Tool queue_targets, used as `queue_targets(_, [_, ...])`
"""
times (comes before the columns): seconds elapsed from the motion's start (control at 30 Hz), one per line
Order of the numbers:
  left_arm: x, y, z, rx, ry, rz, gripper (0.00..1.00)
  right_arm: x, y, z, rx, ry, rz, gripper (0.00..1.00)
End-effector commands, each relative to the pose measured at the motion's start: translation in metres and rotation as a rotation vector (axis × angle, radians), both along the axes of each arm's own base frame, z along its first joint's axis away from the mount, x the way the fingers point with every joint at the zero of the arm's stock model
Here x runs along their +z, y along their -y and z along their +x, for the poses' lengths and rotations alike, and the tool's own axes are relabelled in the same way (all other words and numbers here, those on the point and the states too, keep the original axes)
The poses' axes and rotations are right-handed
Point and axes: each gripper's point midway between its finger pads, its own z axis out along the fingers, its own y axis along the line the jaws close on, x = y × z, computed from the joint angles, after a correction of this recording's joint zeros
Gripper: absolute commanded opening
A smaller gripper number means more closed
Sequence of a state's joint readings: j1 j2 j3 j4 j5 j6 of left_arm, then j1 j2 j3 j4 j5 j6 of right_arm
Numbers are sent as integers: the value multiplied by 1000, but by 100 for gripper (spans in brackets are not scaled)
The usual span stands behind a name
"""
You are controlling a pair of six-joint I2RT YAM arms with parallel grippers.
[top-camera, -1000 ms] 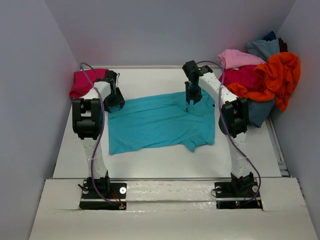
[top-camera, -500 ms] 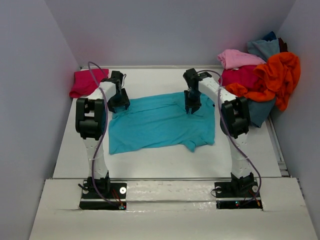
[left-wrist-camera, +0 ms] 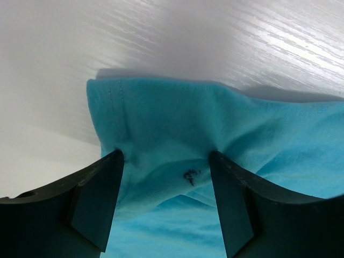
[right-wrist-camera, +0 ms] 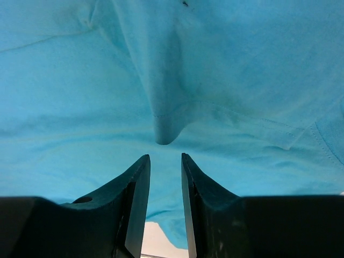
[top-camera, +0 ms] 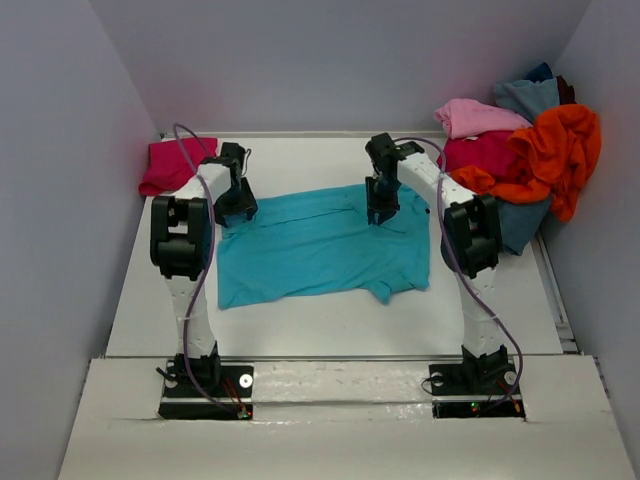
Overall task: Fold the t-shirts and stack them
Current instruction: Fold the tshirt
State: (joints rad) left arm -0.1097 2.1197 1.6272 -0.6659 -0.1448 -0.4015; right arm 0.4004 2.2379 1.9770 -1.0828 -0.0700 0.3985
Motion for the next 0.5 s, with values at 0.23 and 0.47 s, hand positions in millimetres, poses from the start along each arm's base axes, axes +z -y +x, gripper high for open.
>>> queue_targets(0.23, [2,-38,-19,118,-36,38,79,22,-17,15,15,74,72,35])
queue_targets(0.47, [1,-35,-4,104,-26,22,82,14,-23,10,28,51,103,35])
